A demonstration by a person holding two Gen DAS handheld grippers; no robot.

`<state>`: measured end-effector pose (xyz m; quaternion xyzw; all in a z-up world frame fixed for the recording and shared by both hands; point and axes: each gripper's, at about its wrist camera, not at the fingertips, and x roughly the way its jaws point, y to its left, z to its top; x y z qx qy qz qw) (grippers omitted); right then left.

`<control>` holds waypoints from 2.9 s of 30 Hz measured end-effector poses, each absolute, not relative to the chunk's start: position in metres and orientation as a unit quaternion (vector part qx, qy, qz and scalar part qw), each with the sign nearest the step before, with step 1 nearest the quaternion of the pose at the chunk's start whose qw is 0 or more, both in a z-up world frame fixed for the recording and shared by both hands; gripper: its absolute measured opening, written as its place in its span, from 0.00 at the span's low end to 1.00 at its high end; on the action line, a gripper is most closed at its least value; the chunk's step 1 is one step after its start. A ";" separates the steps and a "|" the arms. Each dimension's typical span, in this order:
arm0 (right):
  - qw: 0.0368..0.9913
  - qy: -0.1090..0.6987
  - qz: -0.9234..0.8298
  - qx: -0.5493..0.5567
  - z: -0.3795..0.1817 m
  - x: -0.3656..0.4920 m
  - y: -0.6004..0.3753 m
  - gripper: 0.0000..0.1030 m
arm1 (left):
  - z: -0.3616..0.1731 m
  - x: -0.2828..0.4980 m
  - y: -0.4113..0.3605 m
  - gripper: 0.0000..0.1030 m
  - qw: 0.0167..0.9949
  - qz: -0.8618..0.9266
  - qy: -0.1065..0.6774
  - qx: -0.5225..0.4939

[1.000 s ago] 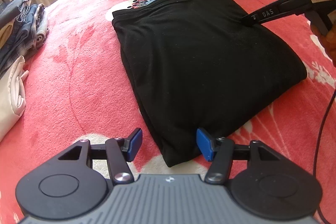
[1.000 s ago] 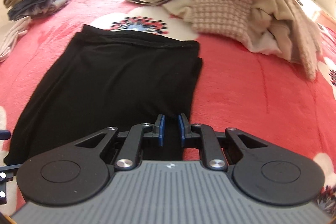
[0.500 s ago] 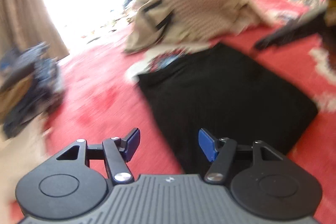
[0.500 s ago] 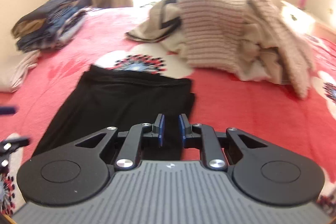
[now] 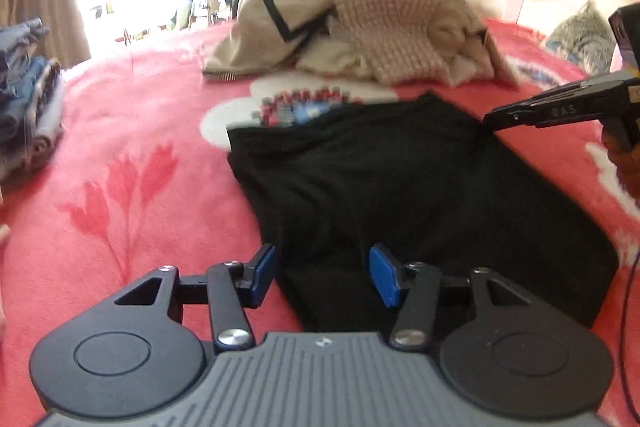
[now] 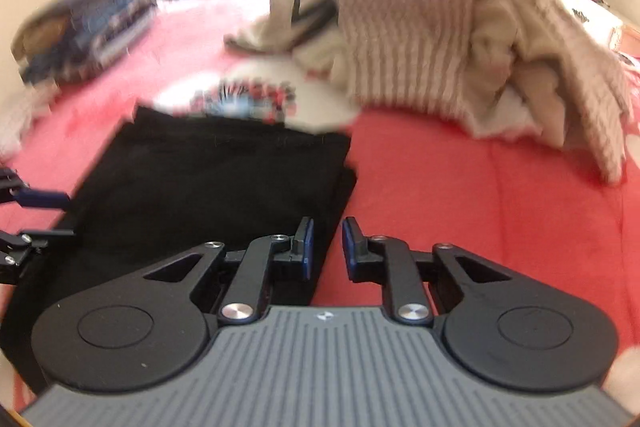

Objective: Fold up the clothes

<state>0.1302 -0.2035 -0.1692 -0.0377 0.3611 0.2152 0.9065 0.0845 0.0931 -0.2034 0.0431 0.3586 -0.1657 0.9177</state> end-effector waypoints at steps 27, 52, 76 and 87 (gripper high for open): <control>0.900 0.358 0.238 -0.070 -0.181 0.208 -0.146 0.11 | -0.229 0.201 0.109 0.63 0.929 -0.116 0.351 0.000; 0.773 0.544 0.214 0.245 -0.185 0.056 -0.274 0.41 | -0.219 0.013 0.152 0.60 0.800 -0.240 0.508 -0.210; 0.761 0.548 0.244 0.247 -0.152 -0.024 -0.268 0.05 | -0.189 -0.066 0.158 0.06 0.791 -0.311 0.481 -0.213; 0.843 0.502 0.154 0.115 -0.156 -0.164 -0.278 0.10 | -0.225 -0.132 0.138 0.20 0.766 -0.343 0.540 -0.062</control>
